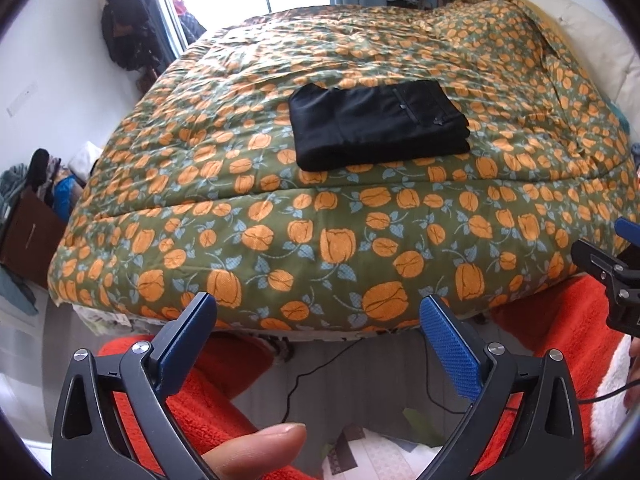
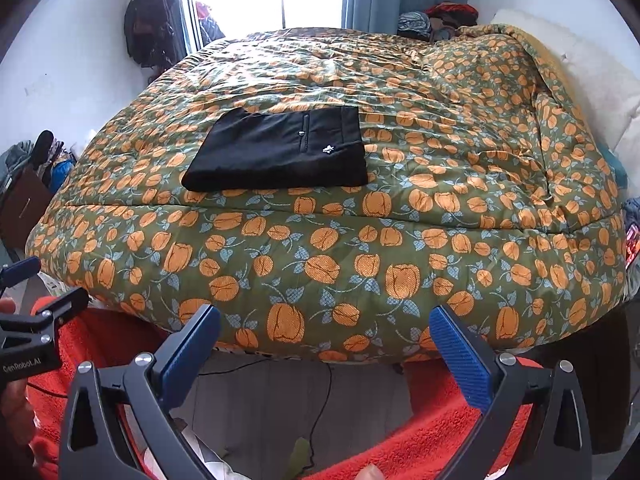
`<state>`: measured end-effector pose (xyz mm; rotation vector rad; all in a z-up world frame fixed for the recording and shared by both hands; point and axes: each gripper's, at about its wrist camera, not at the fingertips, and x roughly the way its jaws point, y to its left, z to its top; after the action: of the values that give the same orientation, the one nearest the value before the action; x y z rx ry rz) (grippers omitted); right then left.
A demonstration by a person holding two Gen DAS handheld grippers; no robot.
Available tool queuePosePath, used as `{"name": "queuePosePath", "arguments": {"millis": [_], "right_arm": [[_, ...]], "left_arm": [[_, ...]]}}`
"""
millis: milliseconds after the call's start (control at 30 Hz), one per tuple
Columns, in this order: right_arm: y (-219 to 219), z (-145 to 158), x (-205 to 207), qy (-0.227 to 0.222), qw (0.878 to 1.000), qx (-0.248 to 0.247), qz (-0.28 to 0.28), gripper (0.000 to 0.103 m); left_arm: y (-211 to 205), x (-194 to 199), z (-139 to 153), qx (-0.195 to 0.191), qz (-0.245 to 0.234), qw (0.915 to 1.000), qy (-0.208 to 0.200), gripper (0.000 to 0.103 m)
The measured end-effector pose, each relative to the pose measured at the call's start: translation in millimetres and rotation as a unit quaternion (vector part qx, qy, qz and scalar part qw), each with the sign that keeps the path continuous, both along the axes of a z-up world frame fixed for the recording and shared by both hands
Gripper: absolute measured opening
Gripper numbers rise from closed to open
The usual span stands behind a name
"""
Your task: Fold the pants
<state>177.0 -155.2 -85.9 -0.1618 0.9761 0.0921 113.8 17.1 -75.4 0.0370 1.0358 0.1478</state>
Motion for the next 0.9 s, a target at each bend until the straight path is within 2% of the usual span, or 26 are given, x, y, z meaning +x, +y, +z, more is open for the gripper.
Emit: {"name": "queuePosePath", "arguments": {"millis": [900], "right_arm": [[0.5, -8.9, 2.4, 0.009, 1.000, -0.004, -0.002, 0.103]], "left_arm": [[-0.6, 5.0, -4.9, 0.003, -0.004, 0.9999, 0.009, 0.101]]}}
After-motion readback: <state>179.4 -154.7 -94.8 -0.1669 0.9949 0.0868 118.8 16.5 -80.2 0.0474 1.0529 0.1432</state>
